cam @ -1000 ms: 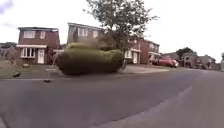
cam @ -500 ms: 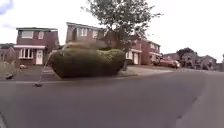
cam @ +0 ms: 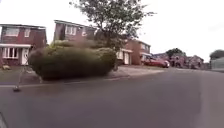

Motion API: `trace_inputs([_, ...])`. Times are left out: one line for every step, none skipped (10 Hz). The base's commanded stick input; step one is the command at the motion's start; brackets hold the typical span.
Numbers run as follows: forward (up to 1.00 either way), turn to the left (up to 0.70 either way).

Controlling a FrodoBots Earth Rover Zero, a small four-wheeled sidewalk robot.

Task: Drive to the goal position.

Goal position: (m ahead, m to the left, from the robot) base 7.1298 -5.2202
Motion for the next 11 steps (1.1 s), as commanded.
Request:
trace_inputs([1.00, -0.40])
trace_inputs([1.00, -0.40])
trace_inputs([1.00, -0.40])
trace_inputs([1.00, -0.40])
trace_inputs([1.00, -0.40])
trace_inputs([1.00, -0.40])
trace_inputs([1.00, -0.40])
trace_inputs([1.00, -0.40])
trace_inputs([1.00, -0.40])
trace_inputs([1.00, -0.40])
trace_inputs([1.00, -0.40])
